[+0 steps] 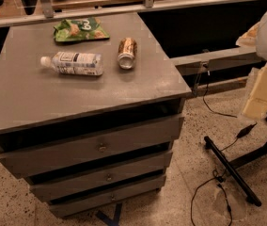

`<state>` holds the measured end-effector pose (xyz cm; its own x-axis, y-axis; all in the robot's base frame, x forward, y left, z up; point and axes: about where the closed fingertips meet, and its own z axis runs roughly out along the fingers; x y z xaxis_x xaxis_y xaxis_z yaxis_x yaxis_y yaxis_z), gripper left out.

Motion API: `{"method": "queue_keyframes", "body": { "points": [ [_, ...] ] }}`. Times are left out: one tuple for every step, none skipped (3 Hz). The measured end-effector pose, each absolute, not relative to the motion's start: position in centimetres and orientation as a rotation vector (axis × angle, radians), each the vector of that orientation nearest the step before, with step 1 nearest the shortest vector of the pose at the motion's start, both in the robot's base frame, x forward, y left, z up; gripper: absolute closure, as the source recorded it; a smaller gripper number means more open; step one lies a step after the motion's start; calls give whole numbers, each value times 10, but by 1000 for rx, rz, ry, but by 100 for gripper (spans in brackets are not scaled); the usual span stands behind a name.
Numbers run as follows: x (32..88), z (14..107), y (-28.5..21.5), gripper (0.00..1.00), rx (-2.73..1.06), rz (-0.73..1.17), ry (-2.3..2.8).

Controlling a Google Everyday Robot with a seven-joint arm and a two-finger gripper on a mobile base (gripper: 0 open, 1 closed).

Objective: Place orange can upright

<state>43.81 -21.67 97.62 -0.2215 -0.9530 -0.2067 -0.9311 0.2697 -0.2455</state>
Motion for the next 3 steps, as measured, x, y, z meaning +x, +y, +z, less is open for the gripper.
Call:
{"method": "queue_keyframes", "body": {
  "points": [
    [438, 976, -217, 0, -1725, -98, 2232],
    [450, 981, -216, 0, -1639, -124, 2241],
    [485, 988, -219, 0, -1447, -82, 2279]
  ]
}}
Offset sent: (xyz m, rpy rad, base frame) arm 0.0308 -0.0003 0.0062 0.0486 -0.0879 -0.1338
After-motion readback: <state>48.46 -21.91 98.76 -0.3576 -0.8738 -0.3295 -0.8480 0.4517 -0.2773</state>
